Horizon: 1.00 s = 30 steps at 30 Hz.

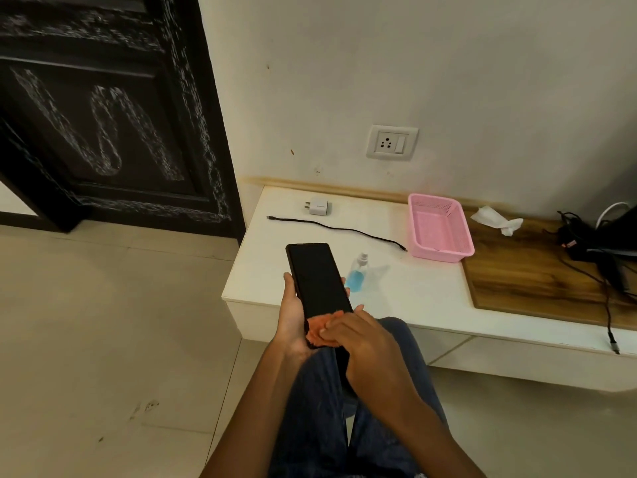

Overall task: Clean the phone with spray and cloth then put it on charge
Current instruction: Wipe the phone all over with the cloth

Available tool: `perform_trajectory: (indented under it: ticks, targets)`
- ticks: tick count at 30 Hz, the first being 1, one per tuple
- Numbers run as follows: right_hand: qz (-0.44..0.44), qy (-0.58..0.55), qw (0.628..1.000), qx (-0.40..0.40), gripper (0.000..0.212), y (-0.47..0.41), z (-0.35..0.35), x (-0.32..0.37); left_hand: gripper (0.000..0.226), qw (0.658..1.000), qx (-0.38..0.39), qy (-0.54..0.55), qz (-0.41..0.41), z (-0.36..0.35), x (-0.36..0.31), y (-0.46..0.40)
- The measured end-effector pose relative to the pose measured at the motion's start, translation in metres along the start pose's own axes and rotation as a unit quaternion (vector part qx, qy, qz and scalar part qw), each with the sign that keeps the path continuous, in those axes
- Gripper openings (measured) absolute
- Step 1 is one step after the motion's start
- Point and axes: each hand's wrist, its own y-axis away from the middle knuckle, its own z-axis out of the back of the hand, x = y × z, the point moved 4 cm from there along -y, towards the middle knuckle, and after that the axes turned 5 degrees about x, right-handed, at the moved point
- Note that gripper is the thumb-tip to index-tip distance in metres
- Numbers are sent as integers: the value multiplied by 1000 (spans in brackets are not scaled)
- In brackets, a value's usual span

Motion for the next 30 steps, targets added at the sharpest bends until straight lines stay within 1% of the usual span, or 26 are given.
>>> perform_trajectory:
  ticks: [2, 3, 5, 6, 7, 10, 13, 15, 16, 19, 22, 27, 30]
  targets:
    - [31, -39, 999, 8, 35, 2, 5, 6, 81, 1000, 11, 2, -2, -2, 2, -1]
    - [27, -70, 997, 32, 38, 1, 8, 4, 82, 1000, 15, -3, -1, -4, 1, 0]
    - [-11, -113, 989, 98, 35, -3, 16, -6, 83, 1000, 15, -26, 7, -7, -2, 0]
    - [-29, -133, 985, 110, 32, -7, 23, -9, 84, 999, 13, -39, 18, -9, -4, 1]
    - [-39, -151, 984, 89, 29, -13, 34, -11, 86, 998, 16, -47, 31, -12, -5, 3]
    - [-50, -183, 981, -41, 31, -40, 65, -20, 82, 998, 44, -39, 34, -22, -4, 9]
    - [-82, -134, 980, -123, 35, -70, 70, -35, 78, 997, 71, -27, 33, -28, 3, 12]
    - [-87, -123, 977, -152, 42, -84, 64, -43, 76, 995, 80, -37, 36, -29, 6, 12]
    - [-79, -117, 978, -151, 44, -89, 58, -44, 75, 995, 81, -44, 38, -30, 6, 12]
    - [-74, -68, 989, -104, 45, -94, 33, -48, 73, 994, 71, -70, 41, -32, 3, 13]
    - [-75, -25, 994, -74, 49, -84, 16, -47, 78, 993, 53, -94, 43, -29, -1, 13]
    - [-22, 42, 997, -60, 45, -56, 5, -35, 80, 993, 21, -113, 35, -20, -3, 12]
    - [-12, 54, 997, -60, 46, -30, -2, -30, 87, 992, 3, -118, 43, -15, -4, 10]
